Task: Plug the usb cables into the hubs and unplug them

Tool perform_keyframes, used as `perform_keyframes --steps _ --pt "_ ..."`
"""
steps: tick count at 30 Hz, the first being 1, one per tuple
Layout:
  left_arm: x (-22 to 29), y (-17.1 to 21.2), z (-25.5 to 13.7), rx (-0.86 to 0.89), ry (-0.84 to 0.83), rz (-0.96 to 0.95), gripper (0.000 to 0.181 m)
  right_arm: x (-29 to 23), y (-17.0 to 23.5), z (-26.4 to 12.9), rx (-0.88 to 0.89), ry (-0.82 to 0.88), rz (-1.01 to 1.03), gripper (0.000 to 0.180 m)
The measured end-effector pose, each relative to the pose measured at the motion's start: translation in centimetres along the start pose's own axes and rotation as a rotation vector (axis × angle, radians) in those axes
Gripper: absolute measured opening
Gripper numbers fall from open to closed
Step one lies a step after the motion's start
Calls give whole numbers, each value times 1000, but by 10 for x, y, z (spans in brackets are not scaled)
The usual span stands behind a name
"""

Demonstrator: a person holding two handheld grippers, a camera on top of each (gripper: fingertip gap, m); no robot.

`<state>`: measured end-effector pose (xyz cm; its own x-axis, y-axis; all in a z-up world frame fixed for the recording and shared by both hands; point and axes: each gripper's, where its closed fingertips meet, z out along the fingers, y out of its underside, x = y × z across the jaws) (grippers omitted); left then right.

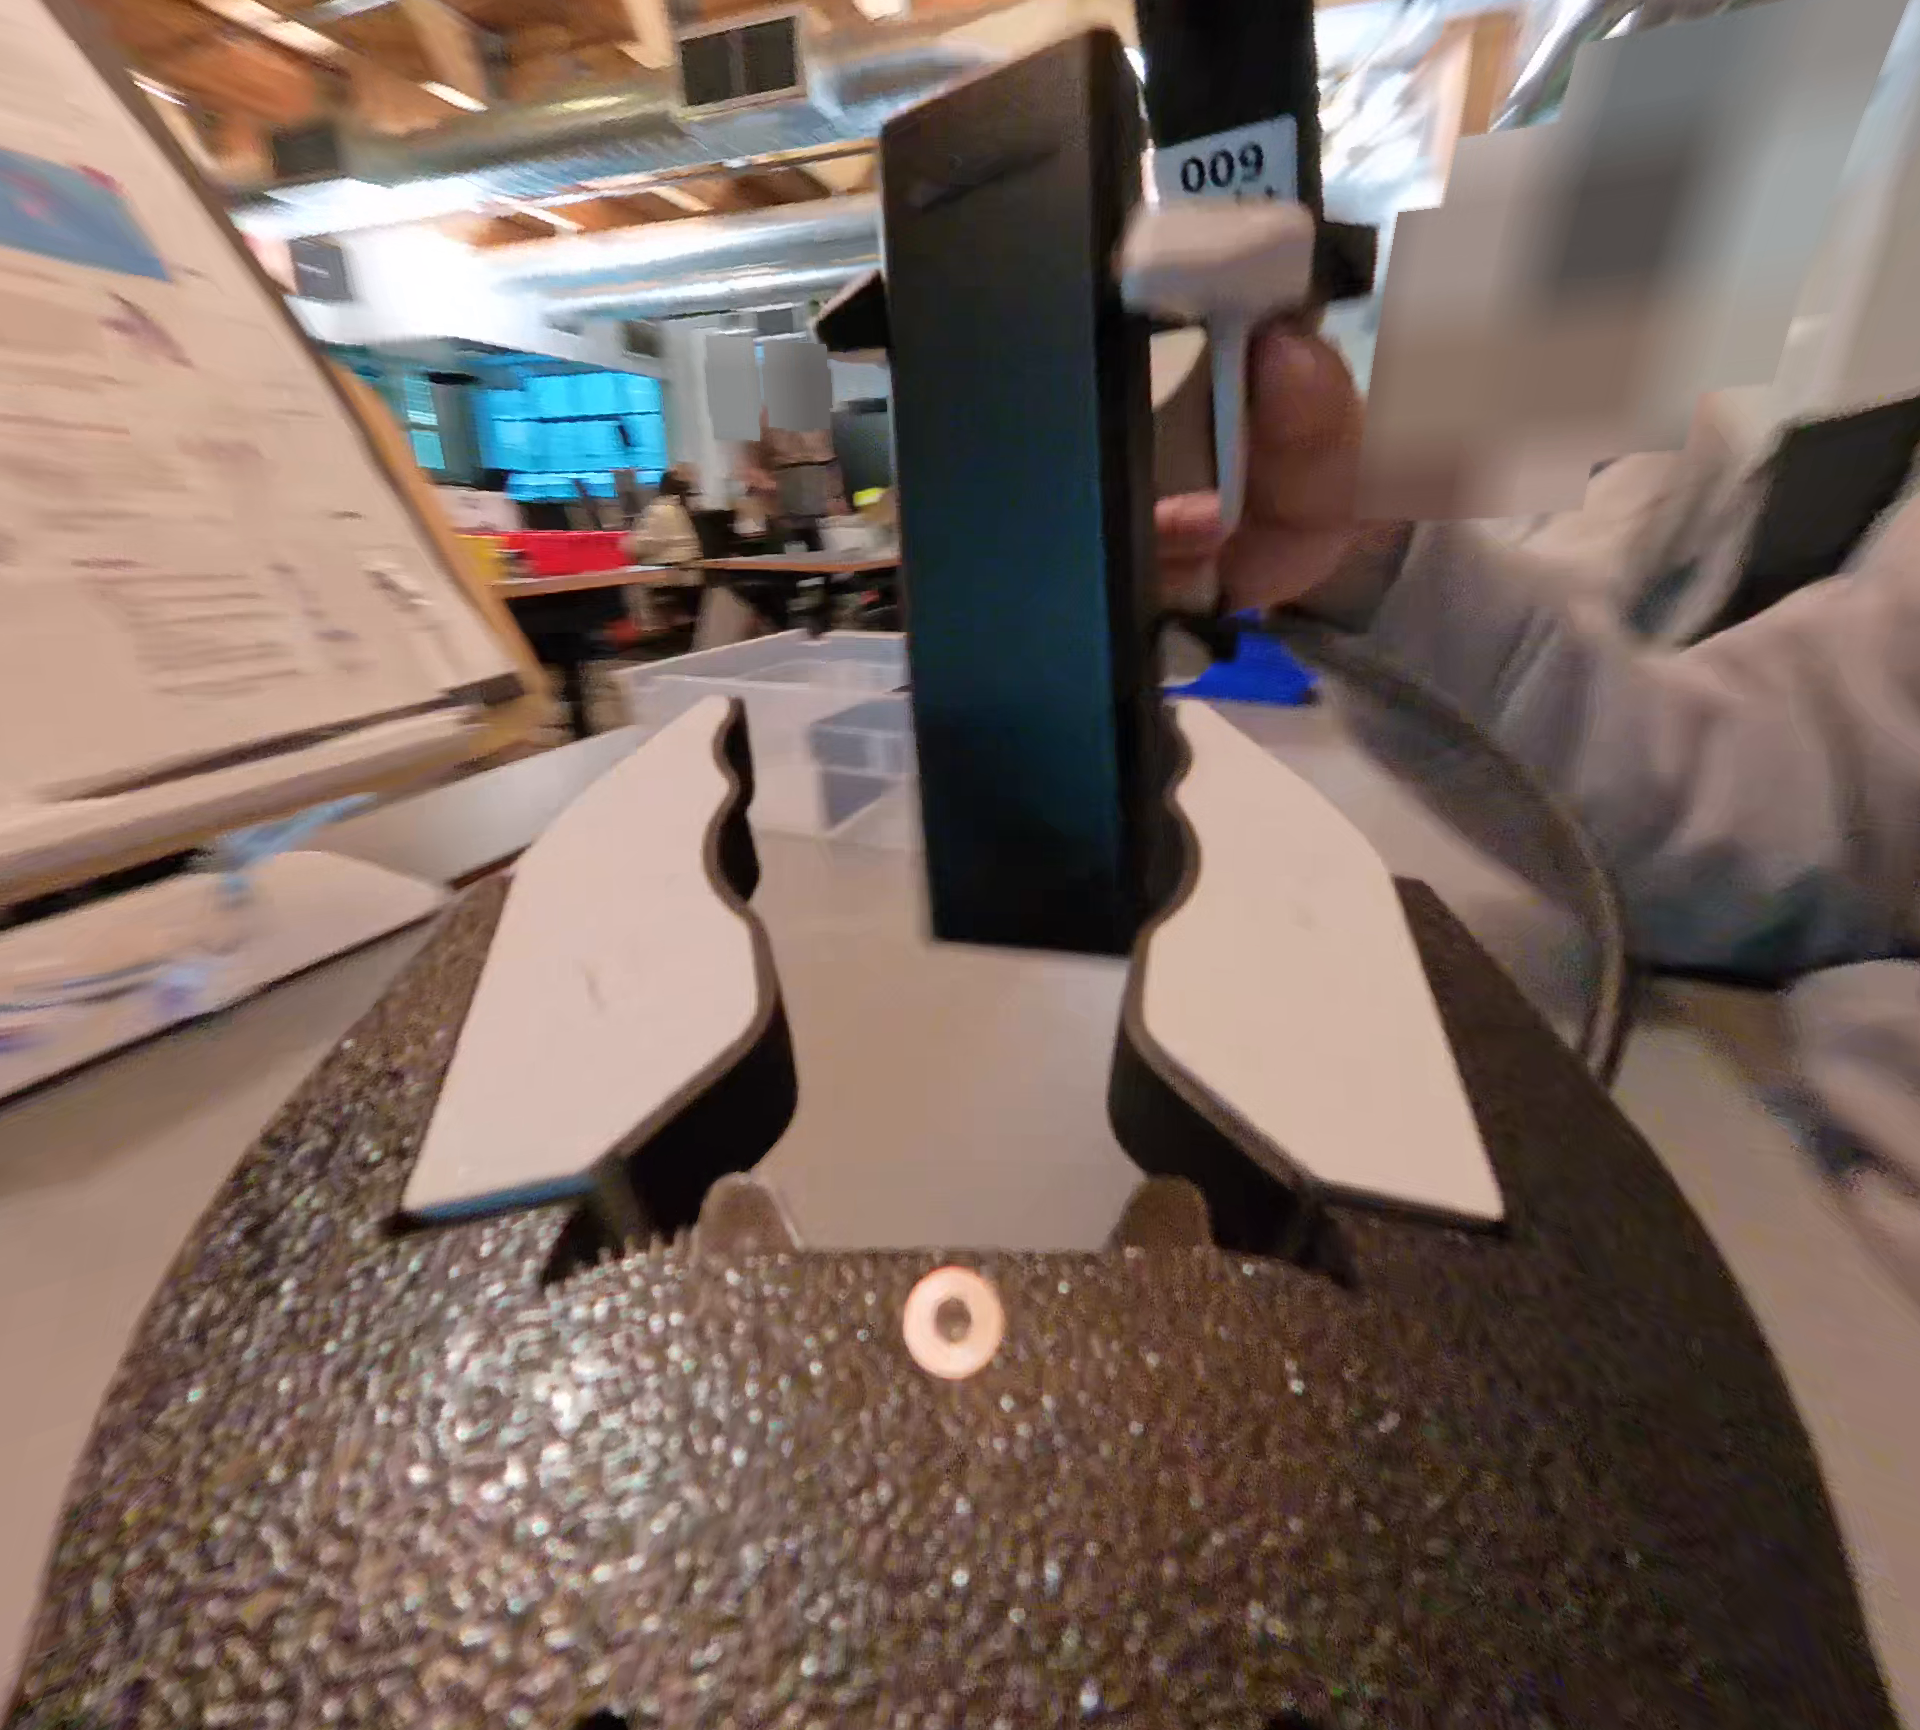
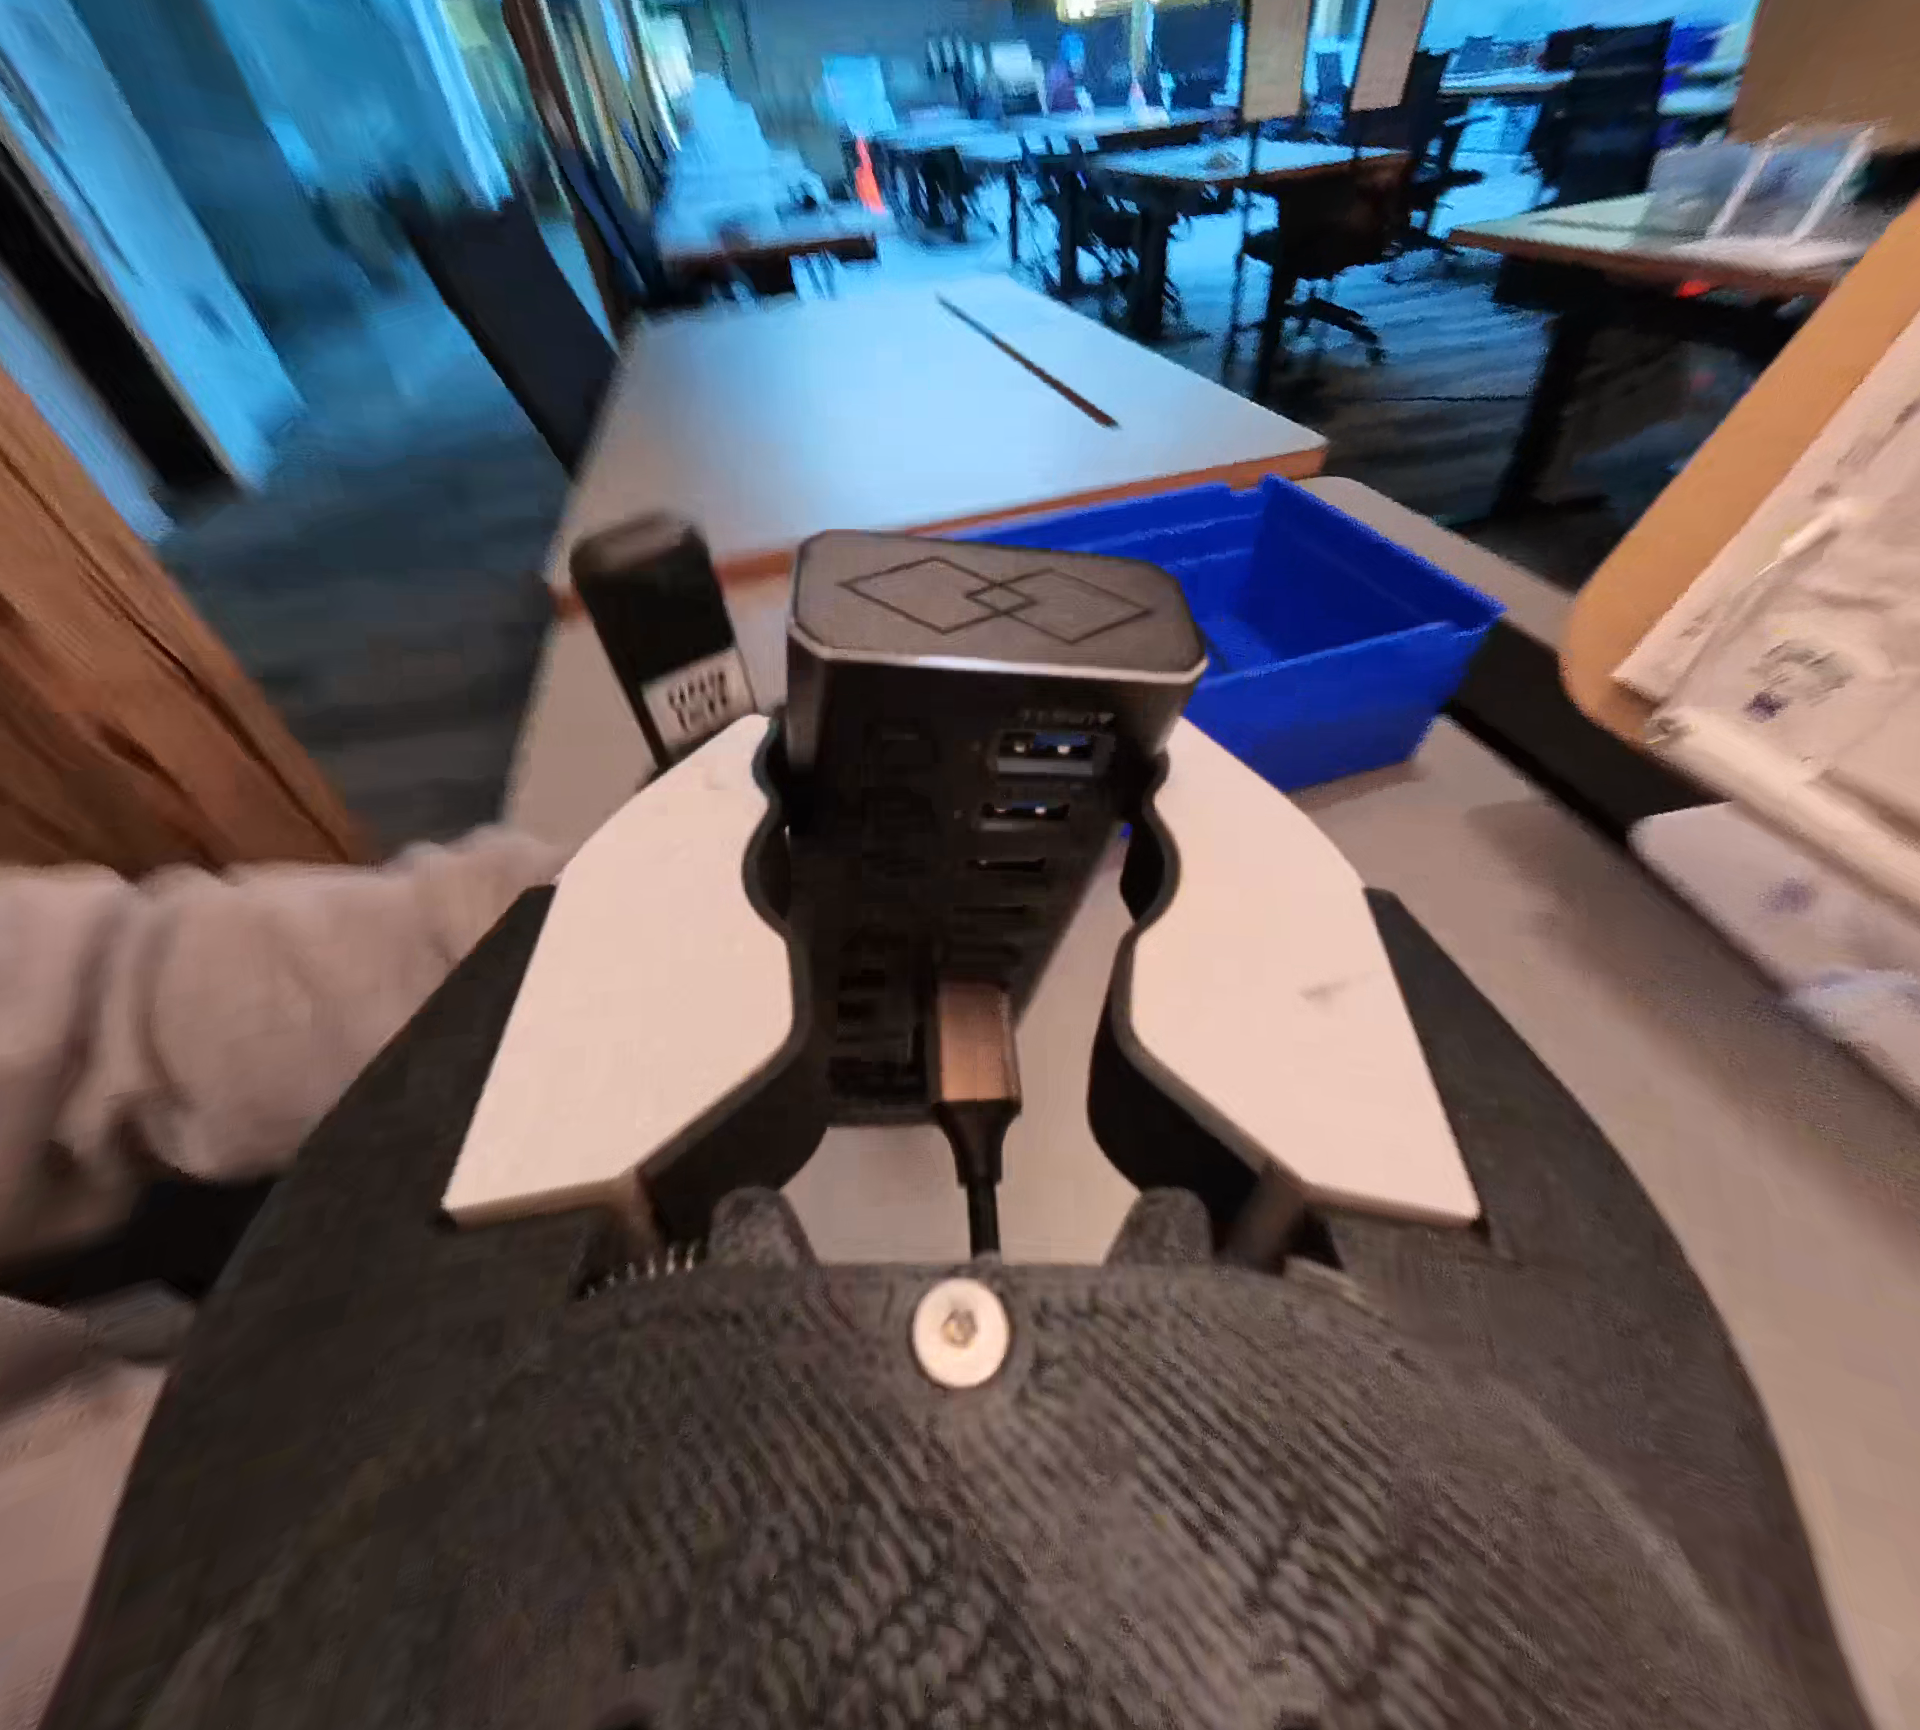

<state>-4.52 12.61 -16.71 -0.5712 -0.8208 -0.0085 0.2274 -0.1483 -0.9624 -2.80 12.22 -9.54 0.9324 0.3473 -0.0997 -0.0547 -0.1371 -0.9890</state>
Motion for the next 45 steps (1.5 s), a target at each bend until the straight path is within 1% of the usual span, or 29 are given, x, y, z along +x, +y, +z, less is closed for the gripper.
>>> perform_keyframes --steps 1,2,4,6,7,9,10,12,14,15,16,17,18,20,24,26,28,29,31,33,34,35,36,38,40,42,43,44,45 --pt "0 3 -4 -23 -50 80 79 6 -1 -4 40 -25 97 62" --pt "1 4 -7 -37 -92 159 80 14 0 -8 65 -21 163 62" --pt "0 6 -14 -79 -185 312 75 31 -1 -17 130 6 266 62" --pt "-8 11 -18 -141 -309 451 76 43 -4 -24 195 19 353 62" --pt "-8 13 -16 -153 -345 484 76 46 -7 -27 233 15 394 62" --pt "5 22 -3 -163 -325 507 75 49 -14 -30 300 -7 475 62" --pt "5 23 2 -153 -375 524 76 49 -17 -31 329 -25 516 62" --pt "14 18 17 -81 -398 516 73 49 -20 -29 381 -49 605 62" --pt "13 3 28 16 -466 467 70 48 -20 -25 409 -78 693 62" --pt "9 -6 29 62 -506 447 64 48 -19 -22 419 -86 737 62" --pt "3 -16 26 112 -551 420 53 50 -18 -22 430 -88 772 62" --pt "-2 -25 23 157 -574 391 37 51 -17 -22 444 -89 804 62" --pt "-4 -30 22 172 -569 381 38 54 -17 -23 462 -89 831 62" --pt "-5 -32 24 135 -548 389 36 57 -16 -25 464 -91 853 63" --pt "1 -35 29 14 -494 406 32 58 -15 -28 431 -161 885 64" --pt "2 -42 30 -8 -477 354 32 58 -17 -29 430 -208 902 66" --pt "5 -57 31 11 -465 317 30 55 -16 -28 404 -256 888 70" --pt "7 -68 31 23 -453 286 30 53 -15 -29 395 -288 866 72" --pt "8 -87 30 17 -450 302 29 51 -11 -36 375 -320 796 79" --pt "6 -104 29 -10 -455 326 29 61 -3 -46 372 -263 678 87" --pt "5 -110 29 -28 -458 336 29 68 3 -51 382 -200 600 90" --pt "2 -115 30 -62 -461 349 29 77 11 -55 383 -106 495 88" --pt "0 -118 32 -105 -458 352 29 89 21 -58 362 23 366 88" --pt "-4 -118 38 -190 -438 310 29 105 31 -64 305 312 20 100" --pt "-6 -111 44 -270 -419 262 29 106 21 -71 291 553 -365 113" --pt "-5 -100 50 -345 -403 226 29 98 14 -66 227 678 -654 106" --pt "-4 -95 52 -377 -402 213 29 97 11 -64 198 733 -743 112" --pt "-3 -89 53 -397 -400 188 29 93 11 -57 178 731 -807 116" --pt "-1 -84 55 -408 -397 158 29 87 13 -50 164 712 -857 111"
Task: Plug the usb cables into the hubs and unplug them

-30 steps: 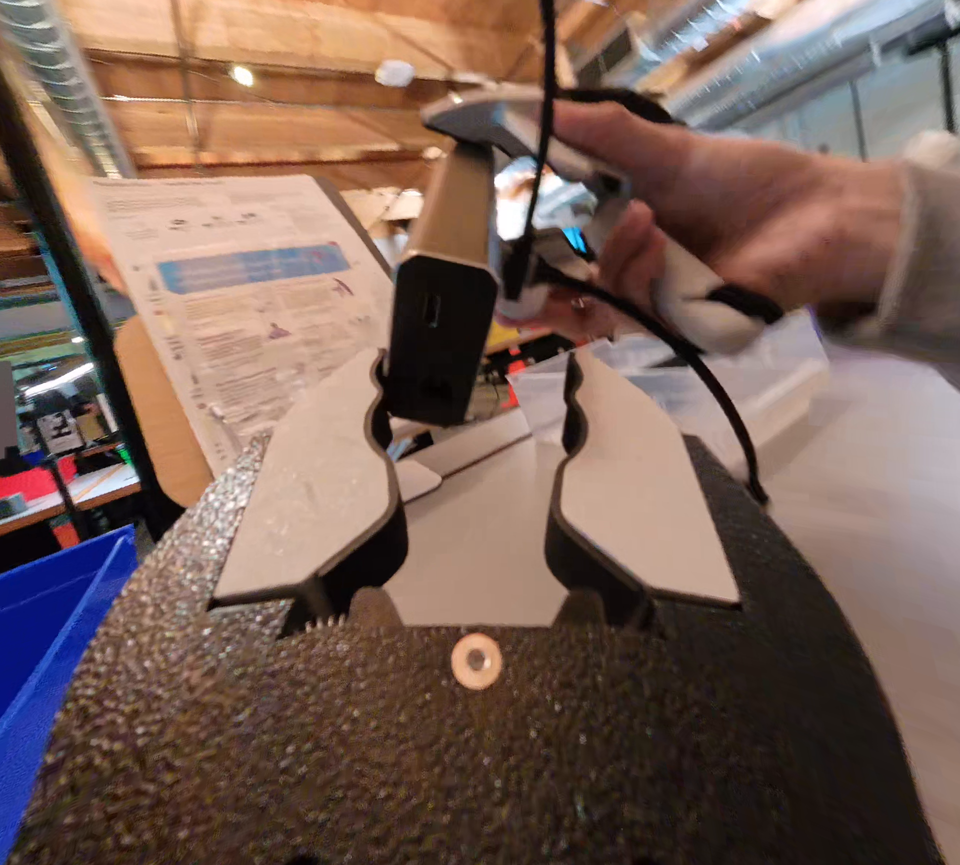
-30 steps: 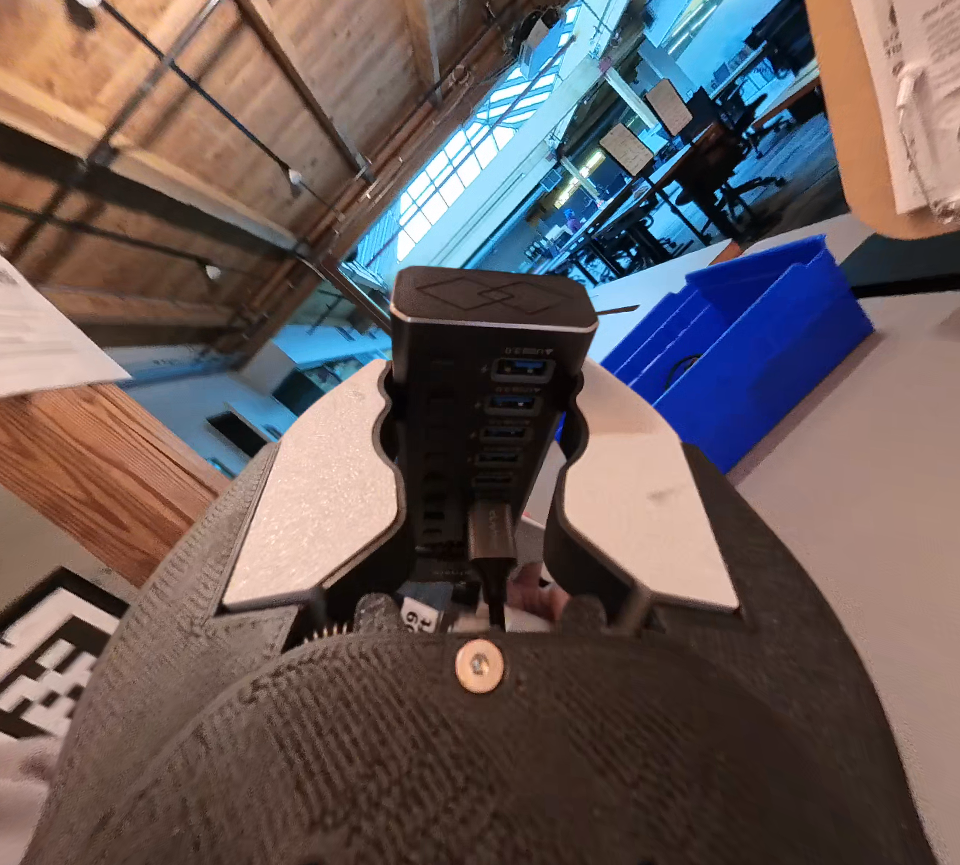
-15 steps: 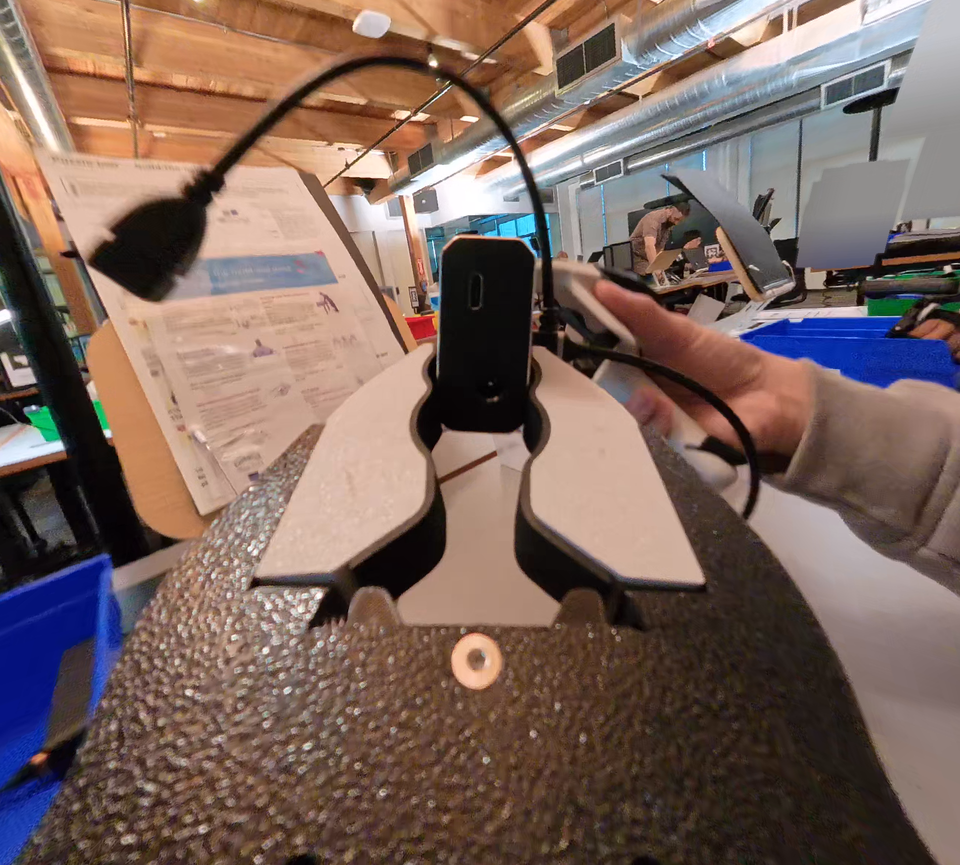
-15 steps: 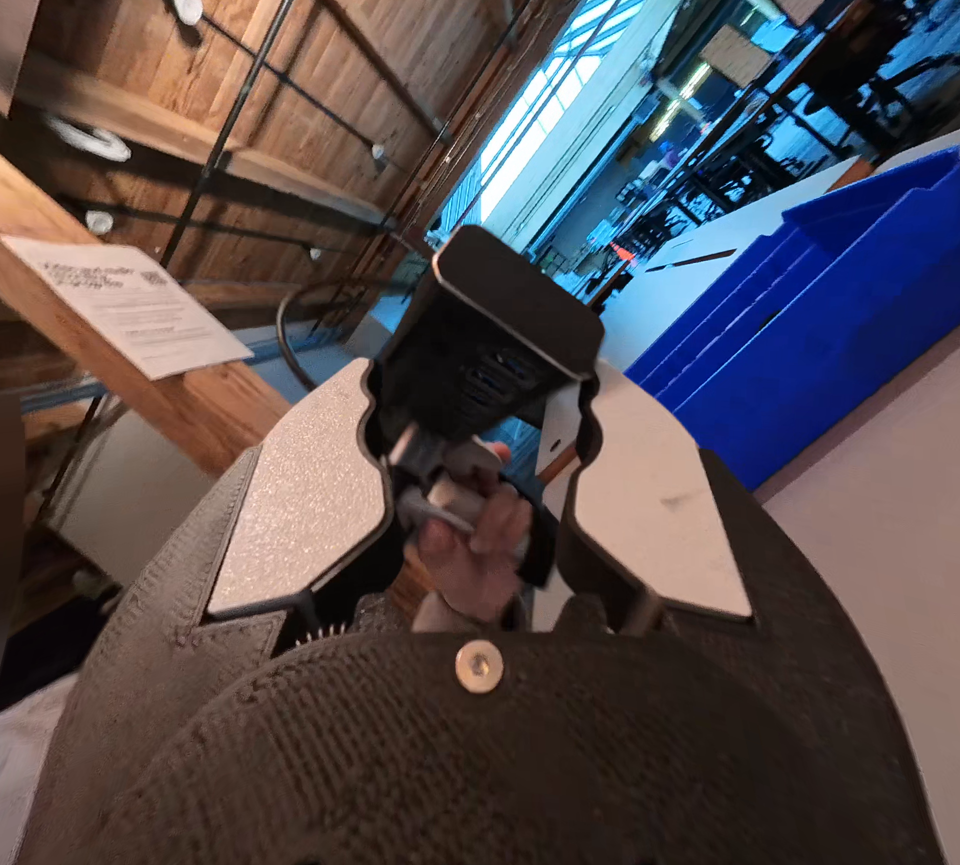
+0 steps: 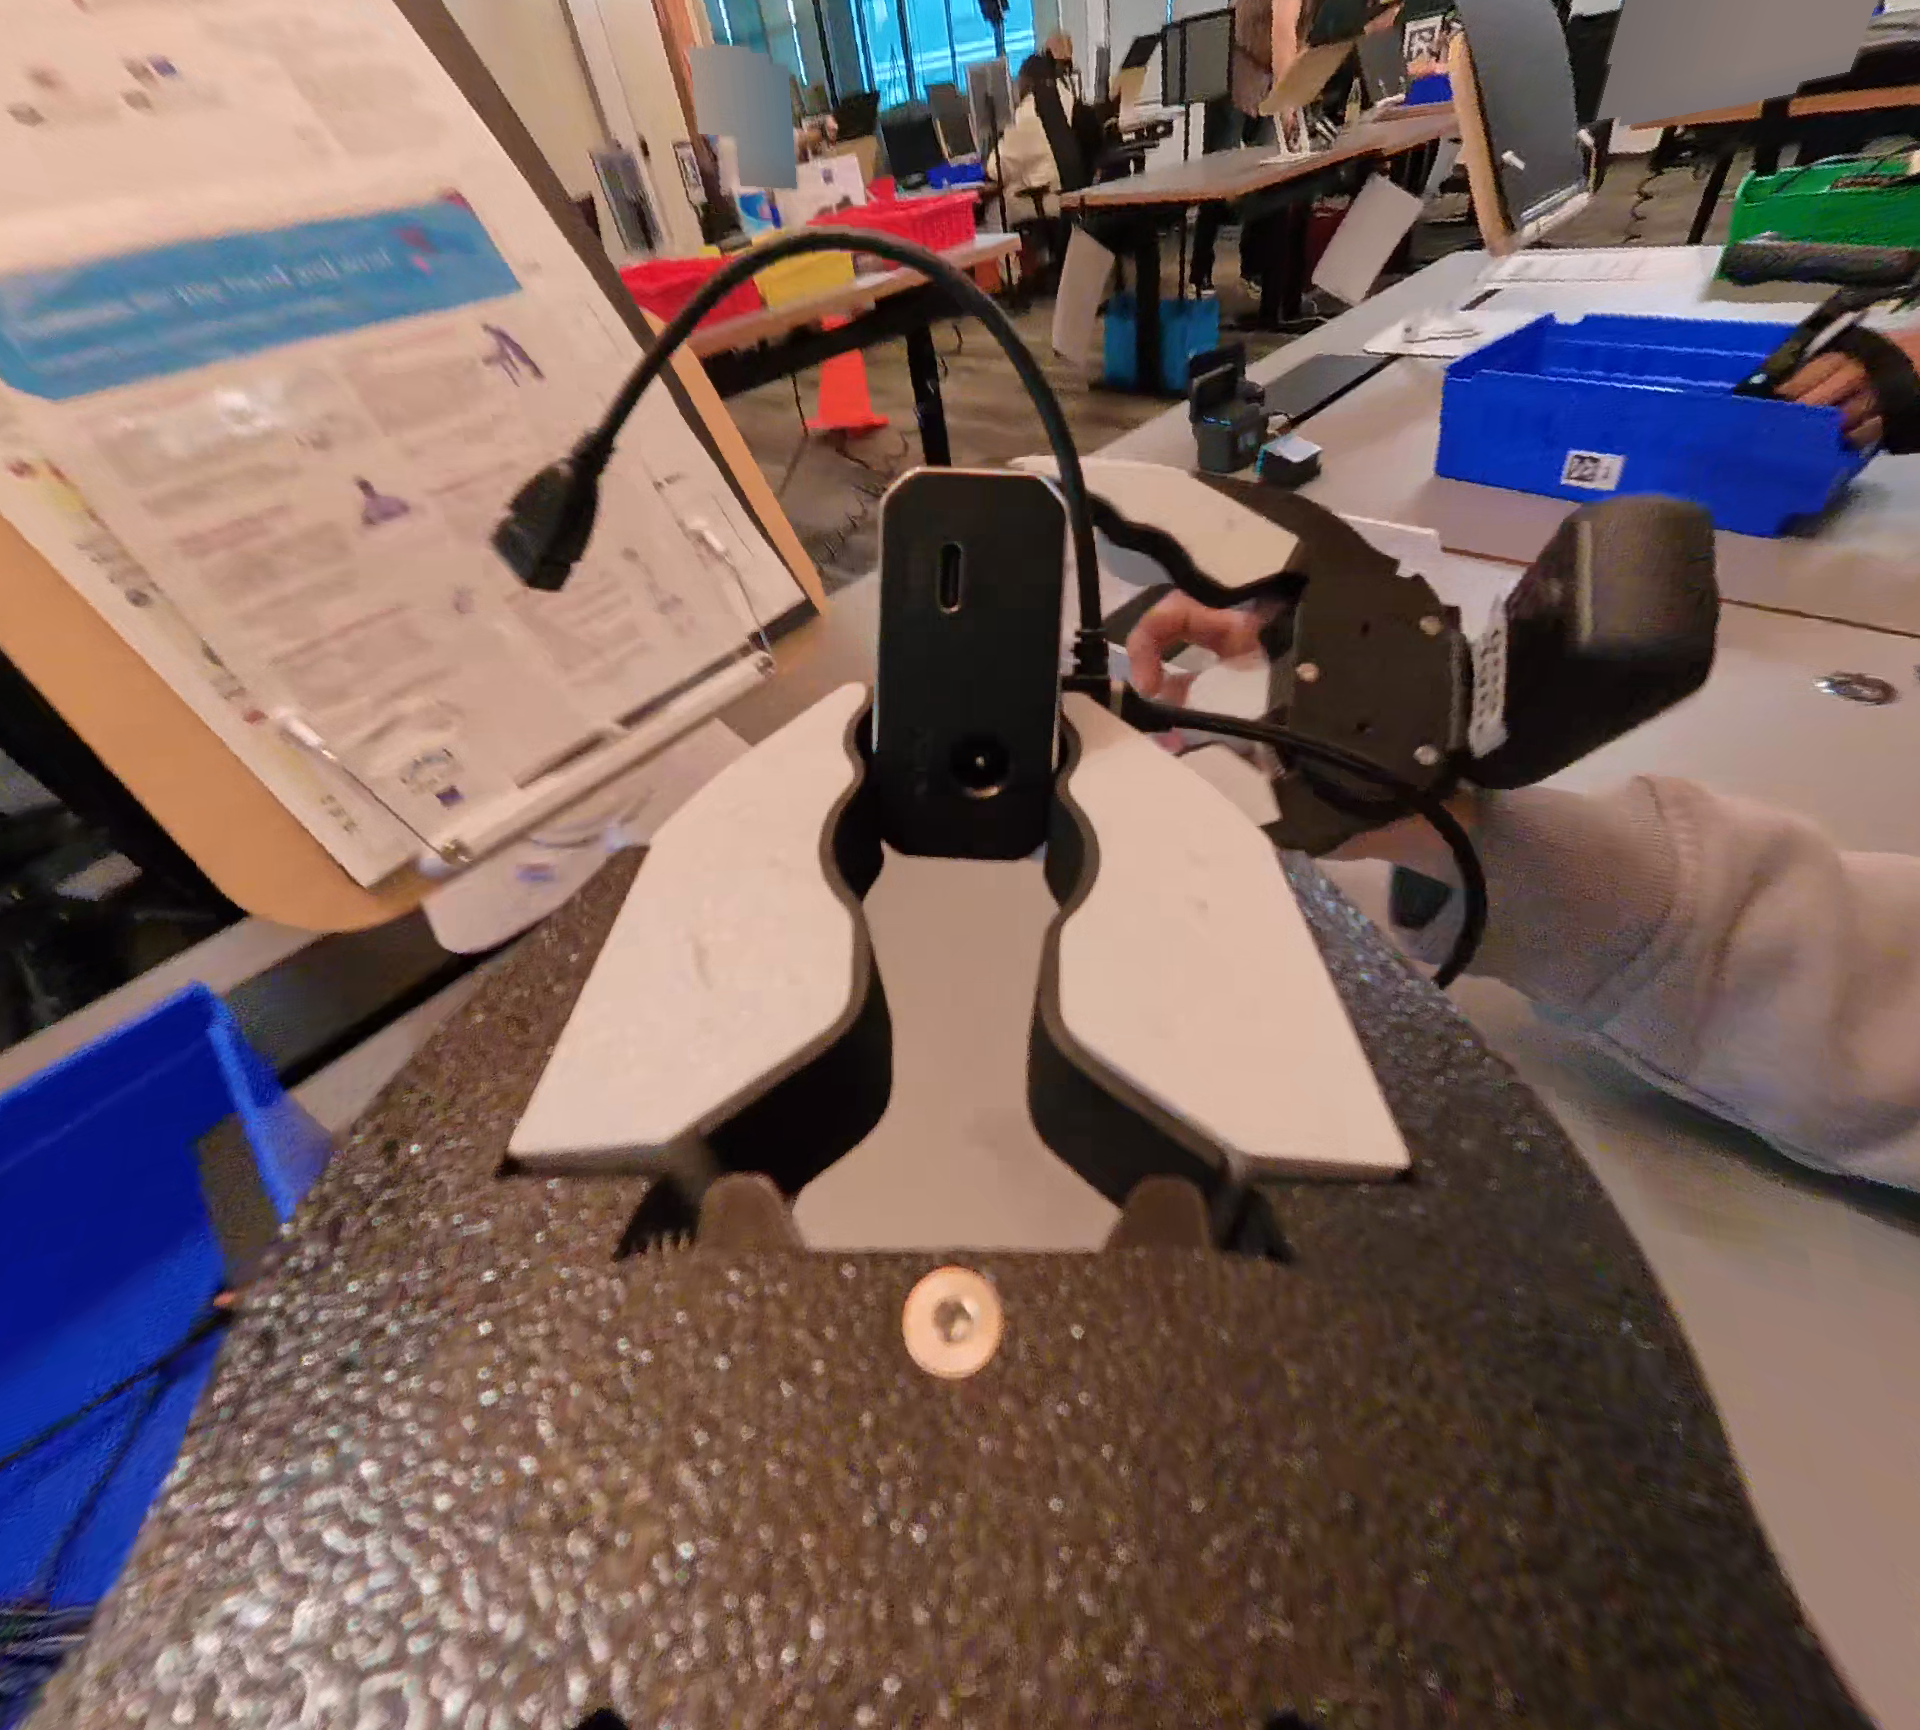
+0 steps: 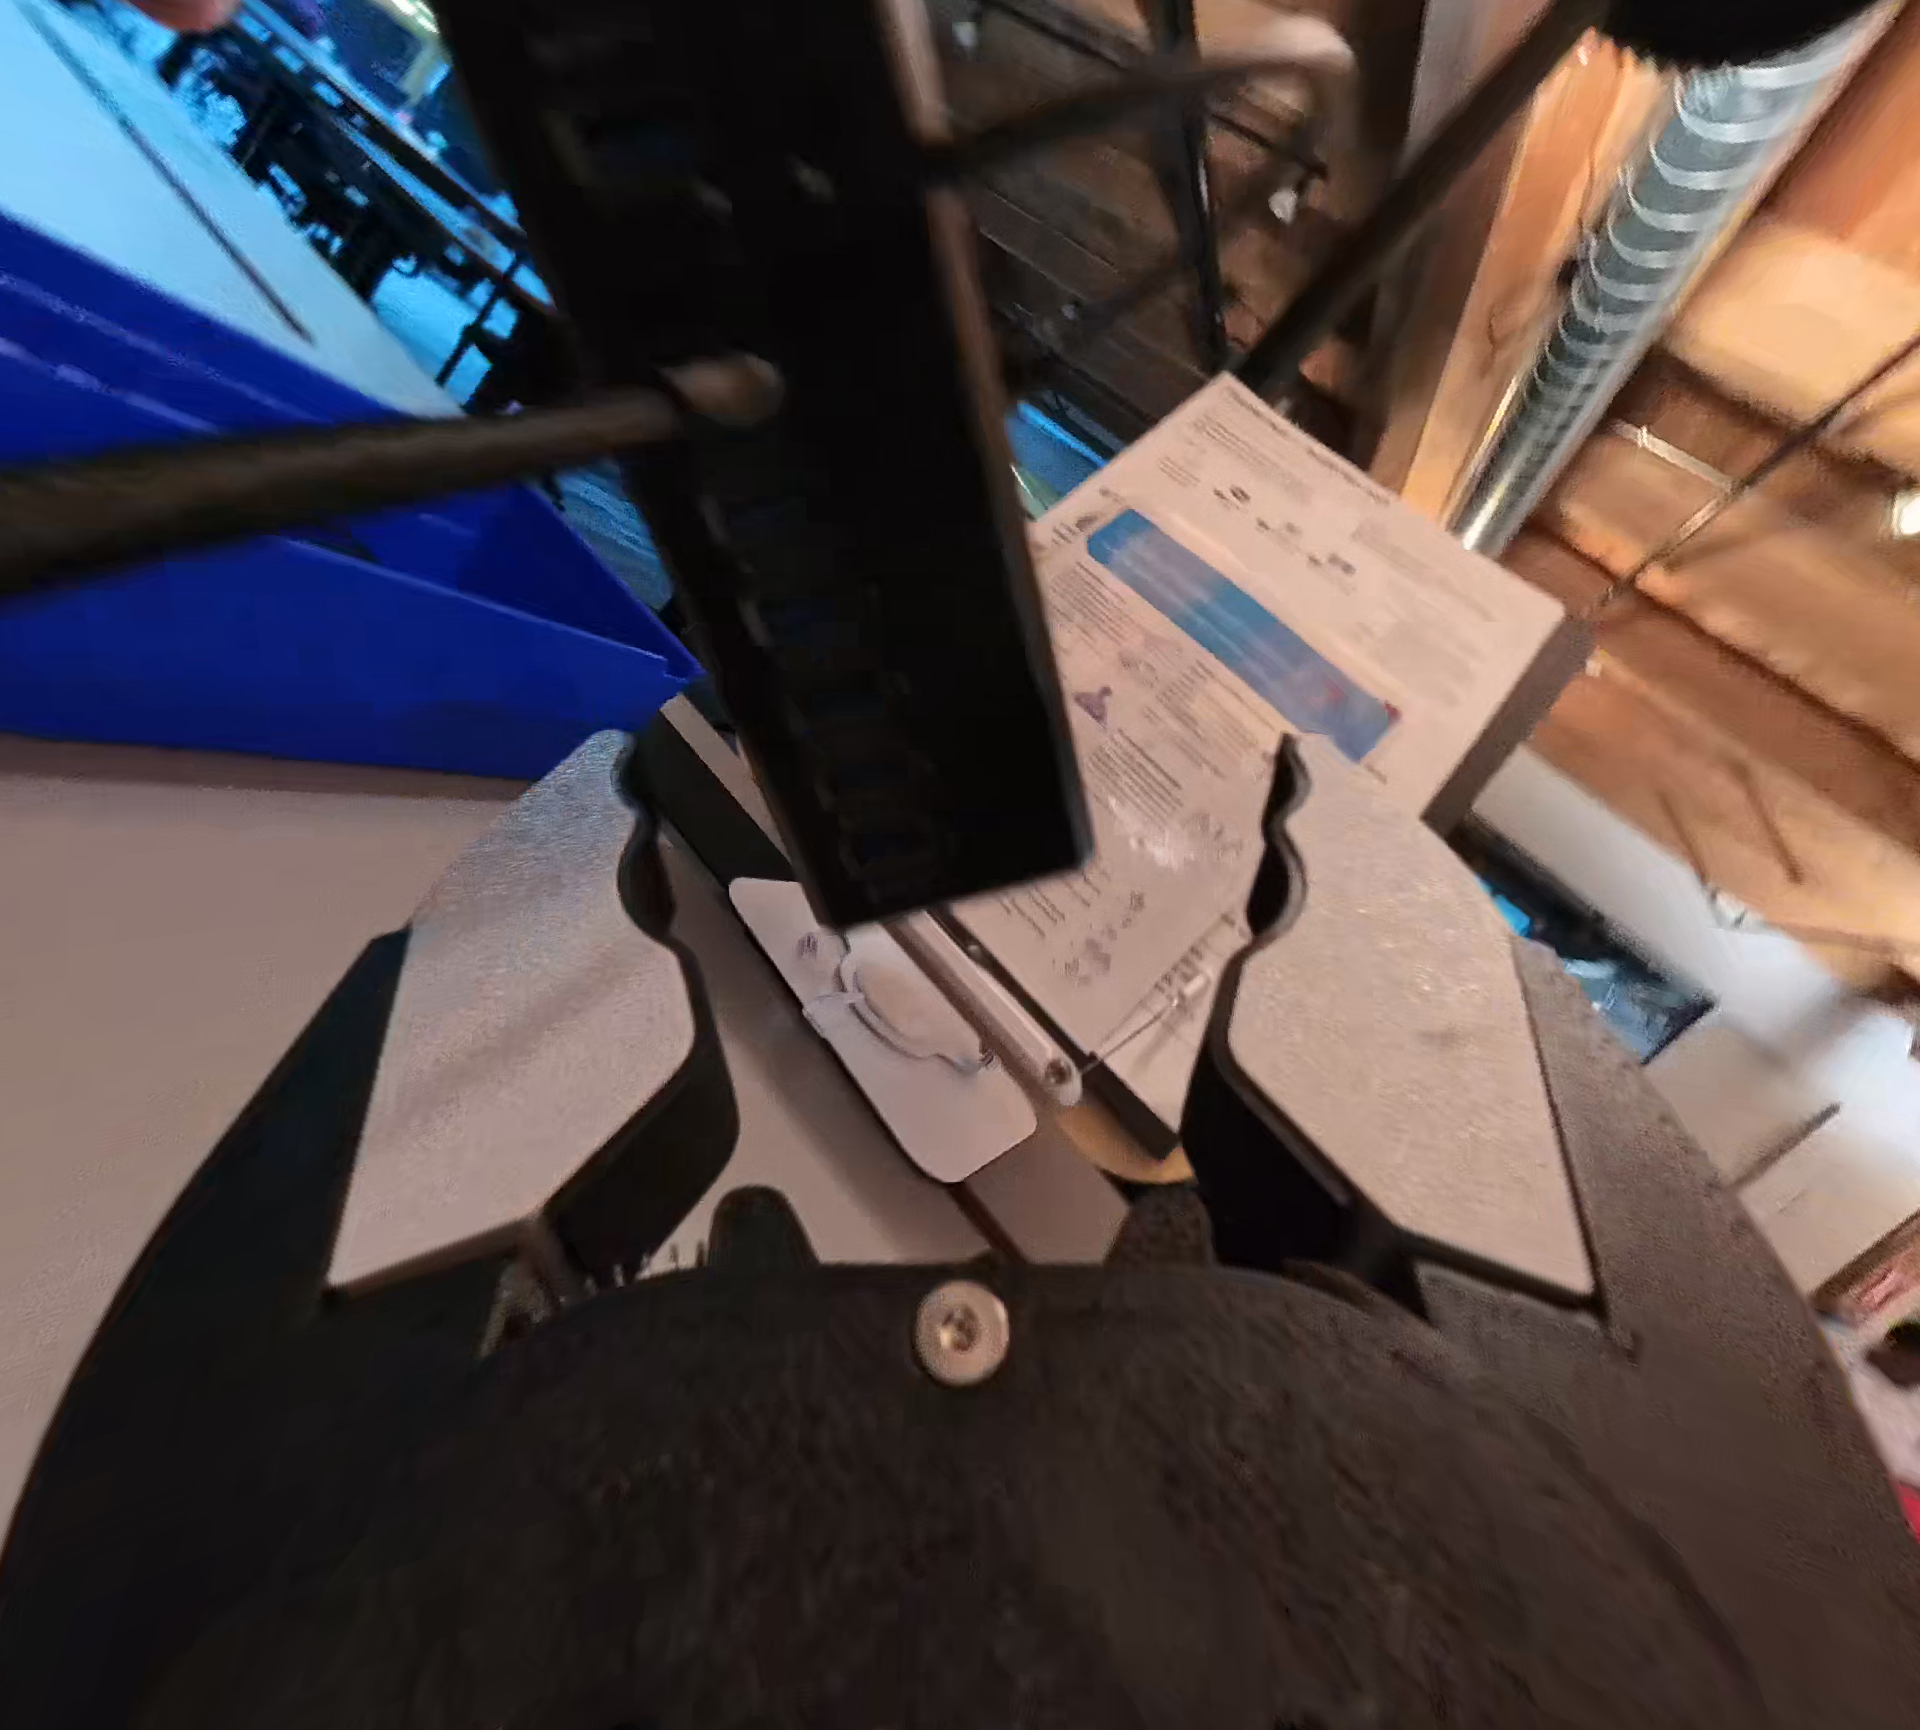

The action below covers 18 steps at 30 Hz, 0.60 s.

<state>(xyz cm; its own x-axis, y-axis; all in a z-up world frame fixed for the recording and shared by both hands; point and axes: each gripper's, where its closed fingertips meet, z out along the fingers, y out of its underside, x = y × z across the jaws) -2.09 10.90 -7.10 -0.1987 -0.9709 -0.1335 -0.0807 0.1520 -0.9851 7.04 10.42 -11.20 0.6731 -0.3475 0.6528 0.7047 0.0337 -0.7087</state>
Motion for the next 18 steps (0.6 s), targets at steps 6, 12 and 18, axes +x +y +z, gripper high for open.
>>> perform_keyframes --steps 6,12,18 --pt "15 18 8 -15 40 -93 29 -22 4 1 -33 -24 -171 68" --pt "31 -1 -3 232 217 -13 49 -49 -16 -6 50 -269 368 66" --pt "26 29 1 248 365 -145 65 -68 -57 -27 147 -605 737 66"
